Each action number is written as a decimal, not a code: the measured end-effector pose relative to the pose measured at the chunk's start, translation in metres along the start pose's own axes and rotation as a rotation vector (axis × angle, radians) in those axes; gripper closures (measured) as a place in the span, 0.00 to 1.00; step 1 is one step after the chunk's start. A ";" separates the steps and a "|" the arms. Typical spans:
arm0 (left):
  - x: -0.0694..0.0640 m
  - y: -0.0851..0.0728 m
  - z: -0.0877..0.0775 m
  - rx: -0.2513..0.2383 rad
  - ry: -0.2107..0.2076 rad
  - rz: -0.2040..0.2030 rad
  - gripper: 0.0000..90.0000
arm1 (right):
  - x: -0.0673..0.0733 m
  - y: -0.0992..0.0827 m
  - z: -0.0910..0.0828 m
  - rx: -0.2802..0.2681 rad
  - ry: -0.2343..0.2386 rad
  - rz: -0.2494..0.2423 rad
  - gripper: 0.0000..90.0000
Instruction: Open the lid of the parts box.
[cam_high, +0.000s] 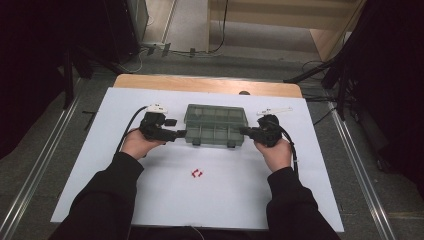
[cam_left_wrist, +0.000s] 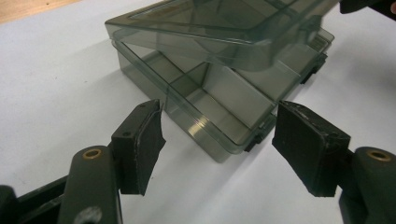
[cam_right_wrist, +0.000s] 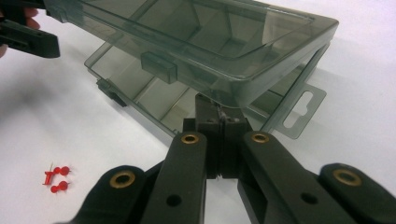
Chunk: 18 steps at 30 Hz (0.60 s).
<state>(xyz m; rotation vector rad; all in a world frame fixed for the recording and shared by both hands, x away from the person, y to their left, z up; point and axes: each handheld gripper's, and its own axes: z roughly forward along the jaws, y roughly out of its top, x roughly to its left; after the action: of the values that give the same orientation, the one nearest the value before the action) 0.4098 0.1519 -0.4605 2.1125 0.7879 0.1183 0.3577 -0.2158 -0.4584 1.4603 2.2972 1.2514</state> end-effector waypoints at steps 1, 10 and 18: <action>0.001 0.001 0.000 0.004 0.003 0.001 0.35 | 0.000 0.000 0.000 -0.001 0.001 0.005 1.00; 0.010 0.005 0.006 -0.010 0.018 -0.004 0.36 | 0.000 0.006 0.000 -0.005 -0.001 0.004 1.00; 0.011 0.011 0.010 -0.023 0.032 0.024 0.40 | 0.000 0.013 -0.002 -0.016 -0.001 0.005 1.00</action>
<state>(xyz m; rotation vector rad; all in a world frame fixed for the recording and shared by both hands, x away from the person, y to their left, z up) 0.4277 0.1466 -0.4606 2.1036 0.7761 0.1735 0.3655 -0.2145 -0.4476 1.4617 2.2792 1.2669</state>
